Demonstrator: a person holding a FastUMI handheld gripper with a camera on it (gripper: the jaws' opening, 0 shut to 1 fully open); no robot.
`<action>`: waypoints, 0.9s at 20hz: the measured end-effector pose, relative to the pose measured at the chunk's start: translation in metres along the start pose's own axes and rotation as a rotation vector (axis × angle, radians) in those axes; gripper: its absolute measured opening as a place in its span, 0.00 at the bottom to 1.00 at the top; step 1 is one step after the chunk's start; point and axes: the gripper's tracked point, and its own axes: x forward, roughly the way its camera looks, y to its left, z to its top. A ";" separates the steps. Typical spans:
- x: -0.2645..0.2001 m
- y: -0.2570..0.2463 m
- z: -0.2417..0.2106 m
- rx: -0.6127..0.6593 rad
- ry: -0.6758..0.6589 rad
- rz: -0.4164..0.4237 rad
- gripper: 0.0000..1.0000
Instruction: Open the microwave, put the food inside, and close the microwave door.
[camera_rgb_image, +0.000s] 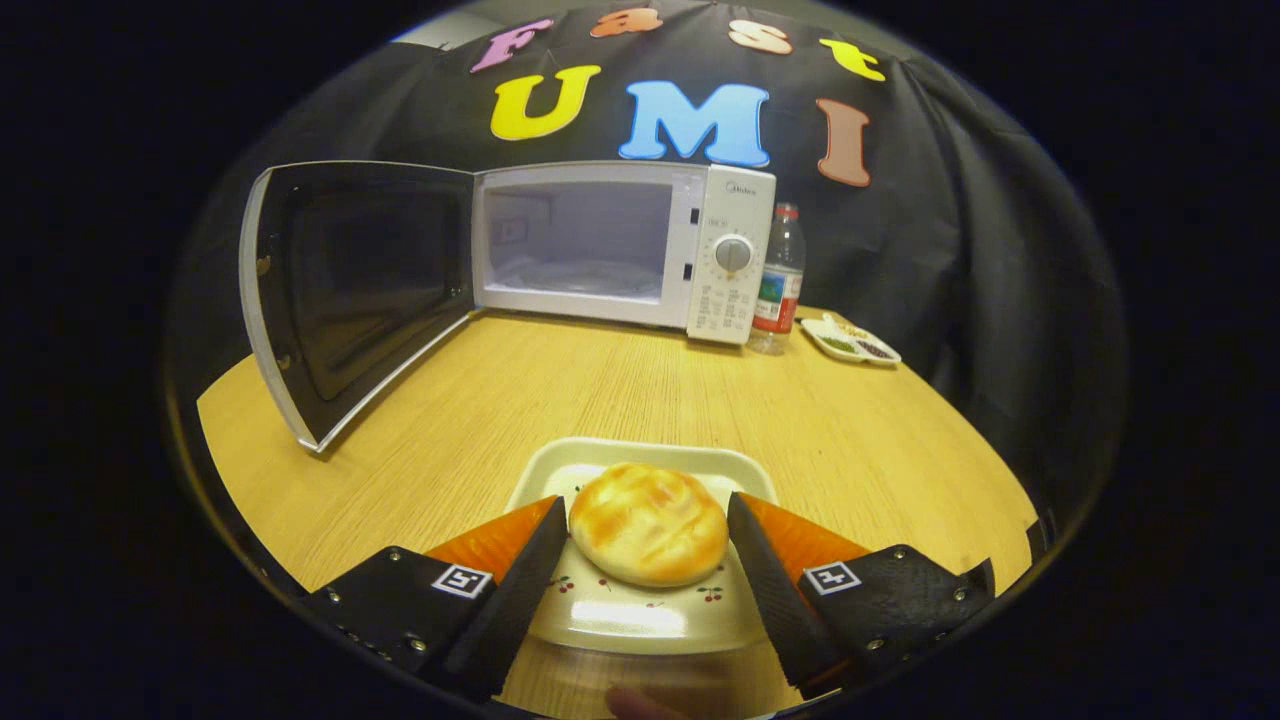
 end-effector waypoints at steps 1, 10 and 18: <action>0.000 0.000 -0.004 0.022 0.024 0.012 0.98; -0.026 0.011 0.031 0.132 -0.076 0.087 0.74; -0.015 0.044 0.097 0.110 -0.178 0.137 0.66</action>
